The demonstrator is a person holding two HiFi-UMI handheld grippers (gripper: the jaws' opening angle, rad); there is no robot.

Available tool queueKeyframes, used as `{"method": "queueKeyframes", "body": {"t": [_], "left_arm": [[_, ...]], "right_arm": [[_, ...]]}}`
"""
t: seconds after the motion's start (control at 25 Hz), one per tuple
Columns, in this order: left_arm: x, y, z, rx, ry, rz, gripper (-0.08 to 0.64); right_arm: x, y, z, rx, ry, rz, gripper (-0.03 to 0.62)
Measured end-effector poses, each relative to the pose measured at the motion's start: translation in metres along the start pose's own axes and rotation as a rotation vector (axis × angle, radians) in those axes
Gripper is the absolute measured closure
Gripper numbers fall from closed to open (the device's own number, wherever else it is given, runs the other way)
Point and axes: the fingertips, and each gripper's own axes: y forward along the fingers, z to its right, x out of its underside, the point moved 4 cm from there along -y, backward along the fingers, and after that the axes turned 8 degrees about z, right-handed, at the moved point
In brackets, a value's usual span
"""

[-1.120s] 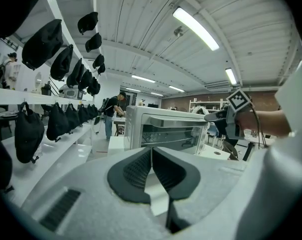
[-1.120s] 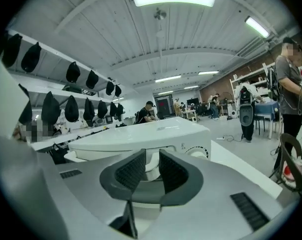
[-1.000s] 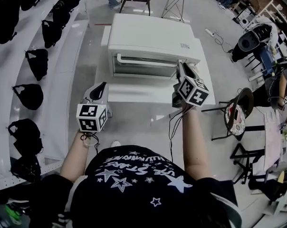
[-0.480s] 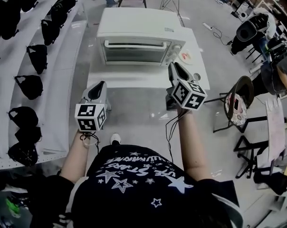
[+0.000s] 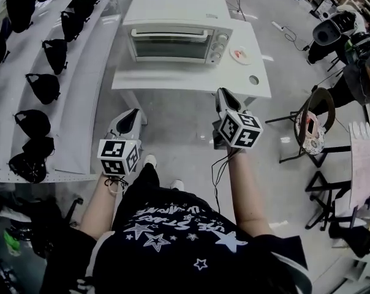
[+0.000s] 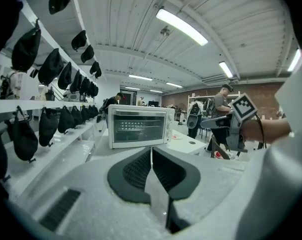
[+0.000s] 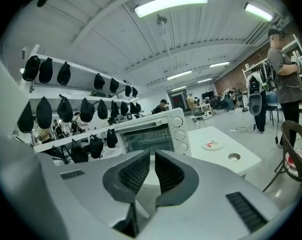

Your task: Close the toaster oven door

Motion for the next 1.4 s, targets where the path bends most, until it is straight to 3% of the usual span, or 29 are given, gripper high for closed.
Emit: {"method": "queueKeyframes", "body": {"t": [0.12,0.36,0.64,1.4], "left_arm": [[0.016,-0.019,0.006,-0.039,-0.042,-0.029,0.534],[0.032,-0.033,0.018,-0.027,-0.02,-0.077,0.534],[0.031,-0.039,0.017,0.039,0.003,-0.076,0.534],[0.042,-0.108,-0.056,0.203,-0.022,-0.078,0.534]], "right_arm": [[0.016,-0.009,-0.002,-0.026,0.016,-0.023,0.569],[0.028,-0.025,-0.002,-0.032,0.053,-0.017,0.589],[0.045,-0.035,-0.021,-0.003,0.054,-0.054,0.589],[0.076,-0.082,-0.135,0.14,0.0,-0.085,0.589]]}}
